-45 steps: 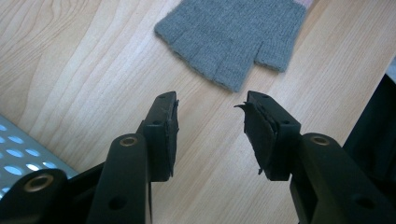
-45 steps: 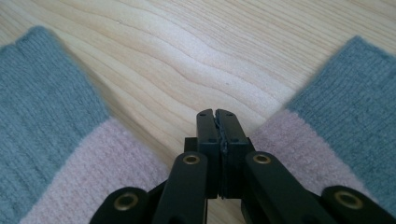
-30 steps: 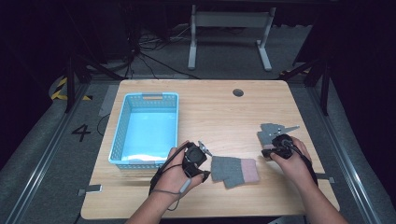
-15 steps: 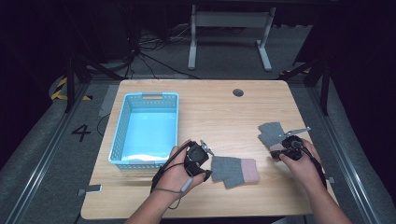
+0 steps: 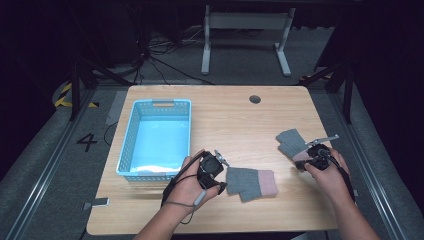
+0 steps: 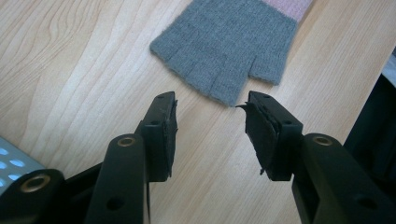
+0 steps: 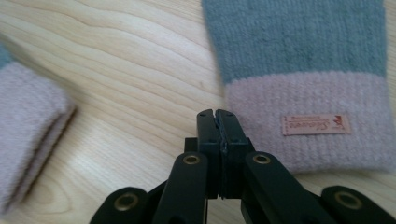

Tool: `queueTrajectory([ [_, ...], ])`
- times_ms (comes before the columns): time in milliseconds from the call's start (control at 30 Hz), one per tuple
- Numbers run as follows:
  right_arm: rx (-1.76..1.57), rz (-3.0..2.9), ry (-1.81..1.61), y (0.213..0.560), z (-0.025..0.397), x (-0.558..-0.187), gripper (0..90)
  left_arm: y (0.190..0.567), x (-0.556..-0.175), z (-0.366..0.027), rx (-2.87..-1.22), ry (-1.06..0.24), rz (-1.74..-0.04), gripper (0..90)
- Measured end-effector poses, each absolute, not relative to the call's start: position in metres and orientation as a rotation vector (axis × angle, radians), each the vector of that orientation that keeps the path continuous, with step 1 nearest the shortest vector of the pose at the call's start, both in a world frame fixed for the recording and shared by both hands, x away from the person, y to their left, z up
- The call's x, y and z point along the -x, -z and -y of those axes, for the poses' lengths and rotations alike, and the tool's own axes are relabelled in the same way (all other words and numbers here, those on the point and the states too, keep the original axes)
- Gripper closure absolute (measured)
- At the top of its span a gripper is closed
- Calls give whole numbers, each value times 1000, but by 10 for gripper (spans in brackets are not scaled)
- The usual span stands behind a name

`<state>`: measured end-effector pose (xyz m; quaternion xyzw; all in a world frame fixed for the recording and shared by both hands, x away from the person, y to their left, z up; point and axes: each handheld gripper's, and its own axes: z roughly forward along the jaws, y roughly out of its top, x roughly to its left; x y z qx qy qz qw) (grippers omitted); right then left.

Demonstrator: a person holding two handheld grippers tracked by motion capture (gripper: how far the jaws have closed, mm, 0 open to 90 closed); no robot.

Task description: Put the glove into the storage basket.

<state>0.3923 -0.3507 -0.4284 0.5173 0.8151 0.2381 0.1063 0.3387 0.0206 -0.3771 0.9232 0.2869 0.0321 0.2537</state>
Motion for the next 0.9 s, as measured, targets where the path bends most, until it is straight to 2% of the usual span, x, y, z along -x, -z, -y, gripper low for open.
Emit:
queueTrajectory([
  [100, -1508, -2411, -744, 422, 346, -390, 897, 377, -339, -21, -2502, -89, -784, 539],
  [200, -1487, -2411, -796, 413, 342, -386, 828, 377, -339, -21, -2499, -91, -786, 539],
  [333, -1468, -2402, -857, 404, 339, -382, 779, 377, -338, -21, -2500, -89, -784, 538],
  [567, -1440, -2387, -897, 392, 337, -381, 746, 376, -339, -21, -2497, -85, -787, 537],
  [900, -1465, -2418, -832, 378, 339, -407, 691, 375, -339, -23, -2495, -81, -793, 533],
])
